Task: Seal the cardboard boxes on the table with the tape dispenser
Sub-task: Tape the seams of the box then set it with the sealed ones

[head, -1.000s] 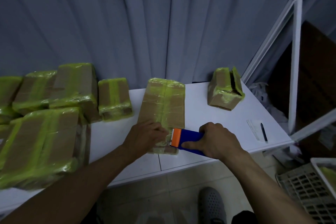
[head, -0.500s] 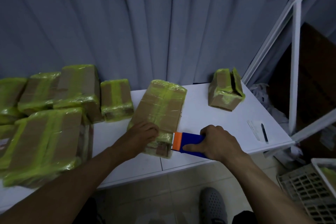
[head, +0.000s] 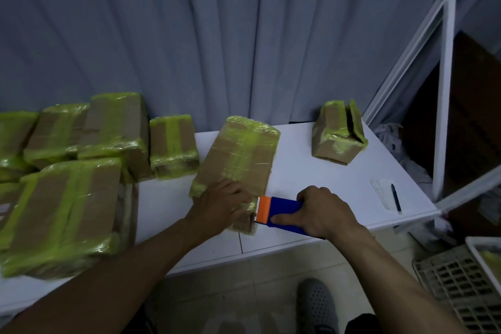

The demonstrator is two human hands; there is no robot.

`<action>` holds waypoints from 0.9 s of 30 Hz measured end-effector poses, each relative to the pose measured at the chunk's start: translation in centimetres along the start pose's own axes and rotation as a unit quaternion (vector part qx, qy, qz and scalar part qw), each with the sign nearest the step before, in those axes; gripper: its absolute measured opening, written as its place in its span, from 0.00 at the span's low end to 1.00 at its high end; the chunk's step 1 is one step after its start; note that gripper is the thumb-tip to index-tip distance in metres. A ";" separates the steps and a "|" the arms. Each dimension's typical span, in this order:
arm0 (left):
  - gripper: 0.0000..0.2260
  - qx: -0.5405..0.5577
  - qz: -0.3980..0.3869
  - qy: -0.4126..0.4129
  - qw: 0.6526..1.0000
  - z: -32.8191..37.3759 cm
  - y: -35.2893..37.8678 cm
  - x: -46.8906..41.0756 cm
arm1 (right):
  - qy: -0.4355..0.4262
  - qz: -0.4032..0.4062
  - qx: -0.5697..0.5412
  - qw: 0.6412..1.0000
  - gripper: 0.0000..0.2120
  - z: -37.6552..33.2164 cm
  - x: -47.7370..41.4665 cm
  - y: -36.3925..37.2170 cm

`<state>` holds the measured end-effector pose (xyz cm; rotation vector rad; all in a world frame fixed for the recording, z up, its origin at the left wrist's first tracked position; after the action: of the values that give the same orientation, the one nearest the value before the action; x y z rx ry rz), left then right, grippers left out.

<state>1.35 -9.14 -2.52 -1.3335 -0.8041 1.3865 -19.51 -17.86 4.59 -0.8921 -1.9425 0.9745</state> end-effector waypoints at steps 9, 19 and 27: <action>0.10 0.016 0.012 -0.002 1.000 -1.1 -0.8 0.3 | -0.027 -0.019 -0.040 0.999 0.35 -0.1 0.8 -0.2; 0.13 0.068 -0.017 -0.039 0.997 -3.3 -1.0 2.1 | -0.045 -0.025 -0.089 0.995 0.28 2.1 2.8 -1.7; 0.13 0.063 -0.020 -0.044 0.997 -3.2 -0.5 2.1 | -0.033 -0.021 -0.102 0.994 0.28 4.0 2.3 -1.4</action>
<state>4.78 -7.58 -3.18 -1.1601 -0.7846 1.4479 -24.30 -17.82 4.90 -0.9388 -2.1370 0.8019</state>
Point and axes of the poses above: each hand's wrist, its own x-axis away from the middle knuckle, its own y-axis out of the palm, z = x × y, the point moved 4 cm from there along -x, towards the middle knuckle, and after that the axes turned 12 degrees about -x, right-handed, at the moved point
